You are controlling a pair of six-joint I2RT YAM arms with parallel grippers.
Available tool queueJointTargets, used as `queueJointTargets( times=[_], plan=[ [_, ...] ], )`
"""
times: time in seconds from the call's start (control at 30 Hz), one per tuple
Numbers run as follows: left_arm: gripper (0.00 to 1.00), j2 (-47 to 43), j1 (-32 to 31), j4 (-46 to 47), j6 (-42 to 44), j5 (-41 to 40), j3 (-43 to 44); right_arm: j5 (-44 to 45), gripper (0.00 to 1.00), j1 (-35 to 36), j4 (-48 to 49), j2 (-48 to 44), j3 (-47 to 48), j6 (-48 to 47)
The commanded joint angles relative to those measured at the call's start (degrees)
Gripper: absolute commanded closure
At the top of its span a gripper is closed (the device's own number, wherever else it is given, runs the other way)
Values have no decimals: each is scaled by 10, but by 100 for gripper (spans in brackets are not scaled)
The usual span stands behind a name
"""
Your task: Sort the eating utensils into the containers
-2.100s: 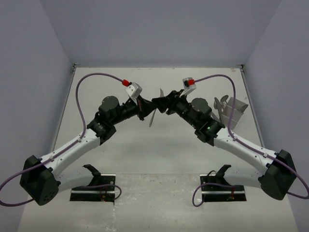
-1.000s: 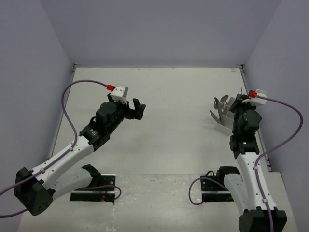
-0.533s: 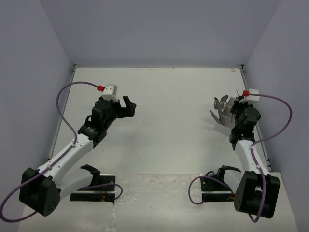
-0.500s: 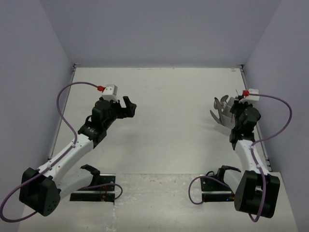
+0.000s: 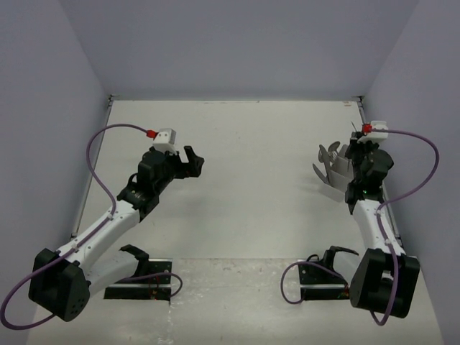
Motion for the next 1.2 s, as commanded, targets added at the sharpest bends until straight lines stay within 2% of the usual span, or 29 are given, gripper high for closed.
queueJointTargets(
  times=[0.0,0.1,0.2,0.23,0.27,0.33,0.37,0.43,0.47,0.5,0.53,0.67,0.77,0.8,0.9,1.0,1.17],
  plan=[
    [0,-8,2,24,4,-19,-3,-20,100,-3,41,43,3,-20],
    [0,-7,2,18,8,-26,3,-24,98,-3,71,73,-11,-15],
    [0,-9,2,11,11,-35,5,-36,82,-3,71,74,-17,-1],
    [0,-10,2,6,11,-39,9,-37,63,-3,70,59,-25,8],
    [0,-11,2,4,11,-40,10,-38,50,-3,65,46,-28,14],
    [0,-16,2,3,10,-42,12,-36,41,-3,33,0,-30,25],
    [0,-18,2,2,9,-43,14,-33,28,-3,14,-16,-23,26],
    [0,-22,2,-4,8,-49,23,-22,16,-3,-65,-59,4,48],
    [0,-23,2,-5,9,-49,26,-14,4,-3,-93,-73,16,58],
    [0,-27,2,-8,10,-51,31,-3,1,-2,-122,-88,29,68],
    [0,-28,2,-17,8,-61,40,17,1,-2,-183,-103,54,89],
    [0,-45,2,-59,-6,-110,67,79,1,-3,-302,-206,101,155],
    [0,-57,3,-110,-25,-170,92,143,1,-2,-413,-245,136,203],
    [0,-58,2,-125,-35,-205,98,158,1,-3,-478,-260,146,221],
    [0,-63,3,-180,-67,-246,115,195,1,-2,-606,-272,176,259],
    [0,-74,2,-212,-88,-252,113,224,1,-2,-681,-283,180,283],
    [0,-97,2,-216,-98,-245,102,234,1,-2,-696,-325,145,284]
  ],
)
